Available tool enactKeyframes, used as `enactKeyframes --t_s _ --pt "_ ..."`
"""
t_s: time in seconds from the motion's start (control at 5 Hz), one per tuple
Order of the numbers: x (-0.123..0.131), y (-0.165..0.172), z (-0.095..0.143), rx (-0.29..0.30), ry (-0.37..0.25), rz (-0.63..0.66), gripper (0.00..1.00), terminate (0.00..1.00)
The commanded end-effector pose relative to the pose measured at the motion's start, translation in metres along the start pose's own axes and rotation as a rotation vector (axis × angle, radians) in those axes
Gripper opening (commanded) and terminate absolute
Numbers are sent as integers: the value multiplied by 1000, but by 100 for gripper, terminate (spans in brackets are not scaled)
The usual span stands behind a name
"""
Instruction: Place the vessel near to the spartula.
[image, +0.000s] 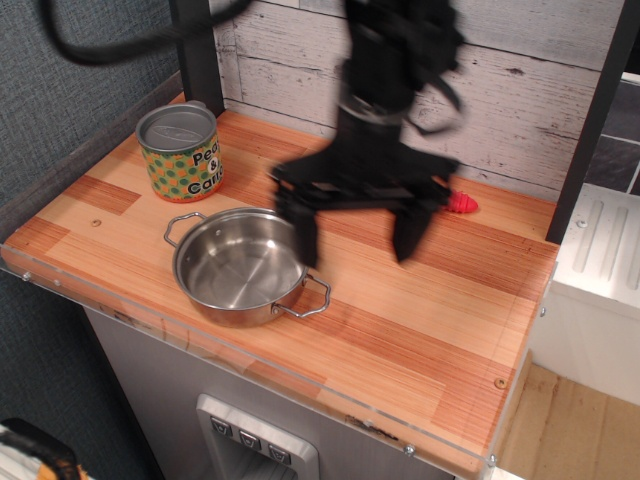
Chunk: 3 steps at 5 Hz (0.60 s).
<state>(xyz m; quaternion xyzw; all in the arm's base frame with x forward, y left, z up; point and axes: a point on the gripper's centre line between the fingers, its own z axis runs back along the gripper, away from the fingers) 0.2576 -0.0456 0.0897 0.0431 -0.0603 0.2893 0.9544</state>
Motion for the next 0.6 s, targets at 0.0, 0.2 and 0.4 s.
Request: enactKeyframes --t_s 0.0,0.2,0.4 --pt "-39 -21 3 -62 -74 -152 100 0" --pt "-39 -21 3 -62 -74 -152 100 0" --pt "-39 -21 3 -62 -74 -152 100 100"
